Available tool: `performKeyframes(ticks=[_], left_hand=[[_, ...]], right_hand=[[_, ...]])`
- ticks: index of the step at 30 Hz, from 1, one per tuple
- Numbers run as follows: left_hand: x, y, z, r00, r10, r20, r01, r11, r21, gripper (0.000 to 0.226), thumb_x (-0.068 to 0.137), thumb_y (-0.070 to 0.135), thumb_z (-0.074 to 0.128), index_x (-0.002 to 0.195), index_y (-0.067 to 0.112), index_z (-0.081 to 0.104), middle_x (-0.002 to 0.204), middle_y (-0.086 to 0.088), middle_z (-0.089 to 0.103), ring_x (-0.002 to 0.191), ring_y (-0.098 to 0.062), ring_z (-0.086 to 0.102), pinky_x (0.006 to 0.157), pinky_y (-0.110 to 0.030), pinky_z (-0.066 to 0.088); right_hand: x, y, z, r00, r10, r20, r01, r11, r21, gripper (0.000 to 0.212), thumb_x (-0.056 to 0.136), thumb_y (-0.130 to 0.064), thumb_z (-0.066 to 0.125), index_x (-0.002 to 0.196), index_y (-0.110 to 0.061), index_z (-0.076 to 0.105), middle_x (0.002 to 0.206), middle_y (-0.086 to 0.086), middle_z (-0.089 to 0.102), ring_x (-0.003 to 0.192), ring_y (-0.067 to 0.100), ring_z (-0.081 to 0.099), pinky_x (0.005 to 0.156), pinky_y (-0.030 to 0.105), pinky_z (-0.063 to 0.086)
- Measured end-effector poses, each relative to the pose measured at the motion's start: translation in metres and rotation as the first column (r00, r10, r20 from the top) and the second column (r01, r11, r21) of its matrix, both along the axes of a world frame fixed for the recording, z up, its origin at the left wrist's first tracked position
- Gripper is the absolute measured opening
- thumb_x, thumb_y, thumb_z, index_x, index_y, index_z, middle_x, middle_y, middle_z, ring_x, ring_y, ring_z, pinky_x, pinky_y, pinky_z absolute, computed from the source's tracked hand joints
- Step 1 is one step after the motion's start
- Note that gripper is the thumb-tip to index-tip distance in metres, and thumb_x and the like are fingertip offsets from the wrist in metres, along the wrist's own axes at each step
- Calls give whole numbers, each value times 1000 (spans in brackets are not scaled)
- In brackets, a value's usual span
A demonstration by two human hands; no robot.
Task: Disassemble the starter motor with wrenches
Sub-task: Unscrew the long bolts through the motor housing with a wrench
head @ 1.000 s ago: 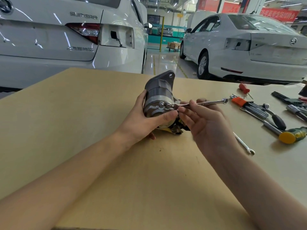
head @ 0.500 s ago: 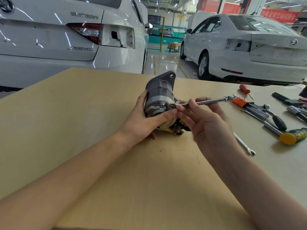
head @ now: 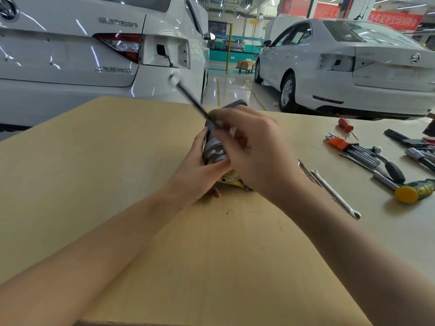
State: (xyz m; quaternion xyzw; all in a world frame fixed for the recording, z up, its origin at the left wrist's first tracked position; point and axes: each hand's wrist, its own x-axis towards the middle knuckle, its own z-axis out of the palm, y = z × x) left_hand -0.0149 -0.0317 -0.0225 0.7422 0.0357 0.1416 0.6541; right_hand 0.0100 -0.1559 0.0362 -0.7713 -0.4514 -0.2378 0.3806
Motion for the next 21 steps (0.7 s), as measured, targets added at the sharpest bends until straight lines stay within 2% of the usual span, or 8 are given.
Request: performKeyframes(ticks=[3, 5, 7, 10, 13, 15, 17, 21], left_hand=[[1, 2, -2, 1000, -3, 21, 3, 1000, 26, 78, 84, 21, 72, 149, 27, 28, 101, 2, 62, 74, -8, 66, 50, -32, 52], [0, -1, 0, 1000, -8, 16, 8, 1000, 3, 98, 71, 38, 77, 151, 28, 23, 117, 0, 61, 86, -13, 68, 49, -32, 52], [-2, -3, 4, 1000, 10, -2, -10, 1000, 10, 123, 50, 55, 77, 154, 30, 16, 122, 5, 59, 92, -12, 68, 47, -30, 52], [-3, -3, 5, 1000, 8, -13, -7, 1000, 14, 136, 37, 57, 79, 154, 34, 12, 116, 12, 57, 85, -4, 69, 46, -26, 52], [-3, -3, 4, 1000, 13, -3, -13, 1000, 15, 138, 35, 54, 83, 153, 35, 14, 114, 11, 60, 83, -2, 69, 44, -26, 50], [-2, -4, 4, 1000, 22, 1, -22, 1000, 1, 139, 36, 55, 85, 154, 33, 15, 117, 9, 61, 90, -6, 68, 43, -25, 49], [-2, -5, 5, 1000, 27, -4, -27, 999, -17, 136, 41, 56, 92, 153, 33, 17, 119, 7, 61, 94, -9, 67, 43, -26, 49], [-2, -5, 5, 1000, 30, 5, -30, 999, -29, 128, 48, 57, 88, 153, 33, 17, 117, 10, 61, 91, -8, 68, 44, -27, 49]], right_hand=[[-2, 1, 0, 999, 28, 19, -27, 999, -47, 31, 92, -4, 58, 122, -8, 65, 96, 7, 66, 87, 20, 60, 78, 41, 50], [-6, -2, 4, 968, 178, -176, -147, 973, 178, 30, 91, -3, 59, 120, -10, 65, 91, 13, 66, 77, 21, 61, 70, 40, 52], [-4, -9, 11, 859, 403, -316, -220, 847, 483, 23, 93, -2, 56, 114, -8, 64, 79, 11, 64, 60, 12, 56, 53, 25, 47], [-1, -22, 6, 703, 554, -447, -89, 691, 717, 10, 96, -1, 49, 95, -6, 57, 71, 3, 59, 53, 9, 50, 48, 20, 39], [-2, -32, -19, 422, 667, -614, 207, 588, 782, 14, 96, 0, 44, 85, -6, 51, 67, 6, 59, 54, 13, 55, 52, 22, 47], [-4, -35, -31, 246, 742, -623, 375, 520, 767, 15, 93, 3, 46, 83, -5, 52, 65, 7, 62, 54, 13, 61, 53, 19, 52], [-4, -35, -35, 201, 764, -613, 427, 495, 757, 15, 91, 6, 48, 82, -4, 54, 65, 8, 64, 58, 15, 66, 54, 19, 54], [-4, -27, -37, 215, 774, -595, 366, 501, 784, 10, 89, 7, 53, 89, -3, 54, 68, 9, 67, 63, 17, 70, 57, 20, 54]])
